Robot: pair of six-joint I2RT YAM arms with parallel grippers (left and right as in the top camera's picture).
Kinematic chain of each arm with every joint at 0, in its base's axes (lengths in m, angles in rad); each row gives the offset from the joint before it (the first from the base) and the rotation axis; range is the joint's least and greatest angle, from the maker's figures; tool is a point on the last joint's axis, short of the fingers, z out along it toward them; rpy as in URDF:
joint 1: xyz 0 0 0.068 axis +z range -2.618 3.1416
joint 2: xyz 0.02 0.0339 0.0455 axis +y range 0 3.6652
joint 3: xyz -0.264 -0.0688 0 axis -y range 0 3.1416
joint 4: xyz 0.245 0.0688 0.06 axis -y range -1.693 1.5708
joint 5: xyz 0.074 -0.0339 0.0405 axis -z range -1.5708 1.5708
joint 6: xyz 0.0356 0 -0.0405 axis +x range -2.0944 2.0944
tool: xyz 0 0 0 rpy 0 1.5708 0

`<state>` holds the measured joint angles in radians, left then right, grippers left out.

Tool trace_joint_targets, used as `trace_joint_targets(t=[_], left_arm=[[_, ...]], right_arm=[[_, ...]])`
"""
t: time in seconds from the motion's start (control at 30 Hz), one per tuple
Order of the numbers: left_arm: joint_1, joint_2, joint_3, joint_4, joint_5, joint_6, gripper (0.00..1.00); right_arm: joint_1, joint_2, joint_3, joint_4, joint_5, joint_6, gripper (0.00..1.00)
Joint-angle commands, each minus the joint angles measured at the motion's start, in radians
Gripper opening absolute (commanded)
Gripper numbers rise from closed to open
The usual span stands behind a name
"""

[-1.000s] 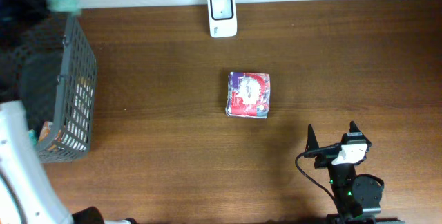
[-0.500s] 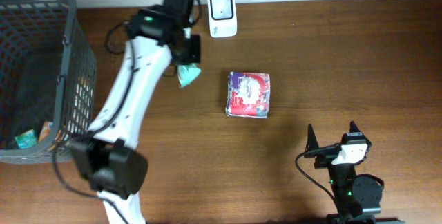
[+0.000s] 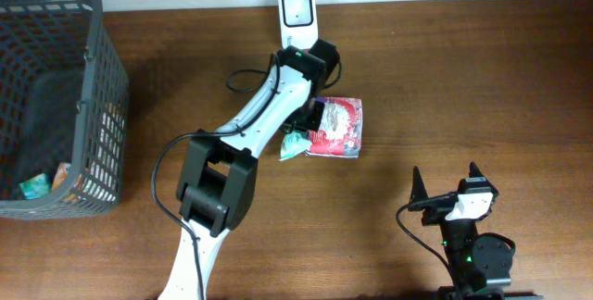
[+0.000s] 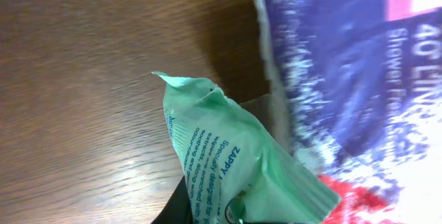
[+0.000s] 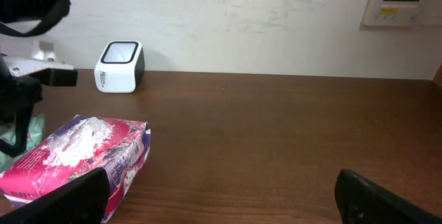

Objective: Scan the item barcode
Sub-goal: 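Carry the green packet past the scanner and drop it beside the pink package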

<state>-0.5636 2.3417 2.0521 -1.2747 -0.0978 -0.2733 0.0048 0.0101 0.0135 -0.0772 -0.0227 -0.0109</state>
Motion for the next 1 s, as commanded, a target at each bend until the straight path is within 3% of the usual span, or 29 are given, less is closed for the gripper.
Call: trace_joint_targets(t=[0.0, 0.23, 0.4, 0.6, 0.63, 0.67, 0.7, 0.77, 0.87, 0.97], left_arm=[[-0.034, 0.011, 0.003, 0.023, 0.056, -0.025, 0.04], [-0.053, 0.011, 0.006, 0.056, 0.152, -0.026, 0.04], [-0.013, 0.011, 0.007, 0.049, -0.033, -0.026, 0.05], [0.011, 0.011, 0.006, 0.022, -0.037, -0.026, 0.09], [0.003, 0.011, 0.006, 0.023, -0.038, -0.026, 0.22], [-0.007, 0.011, 0.006, 0.023, -0.038, -0.025, 0.57], [-0.016, 0.011, 0.006, 0.023, -0.039, -0.025, 0.66], [-0.019, 0.011, 0.006, 0.023, -0.043, -0.024, 0.74], [-0.006, 0.010, 0.064, -0.034, -0.113, -0.024, 0.77], [0.041, 0.010, 0.317, -0.175, -0.074, -0.024, 0.75]], right_arm=[[-0.006, -0.007, -0.008, -0.002, 0.009, 0.004, 0.99], [-0.006, -0.006, -0.008, -0.002, 0.009, 0.004, 0.99], [-0.006, -0.006, -0.008, -0.002, 0.009, 0.004, 0.99], [-0.006, -0.006, -0.008, -0.002, 0.009, 0.004, 0.99], [-0.006, -0.007, -0.008, -0.002, 0.009, 0.004, 0.99], [-0.006, -0.006, -0.008, -0.002, 0.009, 0.004, 0.99], [-0.006, -0.006, -0.008, -0.002, 0.009, 0.004, 0.99], [-0.006, -0.006, -0.008, -0.002, 0.009, 0.004, 0.99], [-0.006, -0.006, -0.008, -0.002, 0.009, 0.004, 0.99], [-0.006, -0.006, -0.008, -0.002, 0.009, 0.004, 0.99]])
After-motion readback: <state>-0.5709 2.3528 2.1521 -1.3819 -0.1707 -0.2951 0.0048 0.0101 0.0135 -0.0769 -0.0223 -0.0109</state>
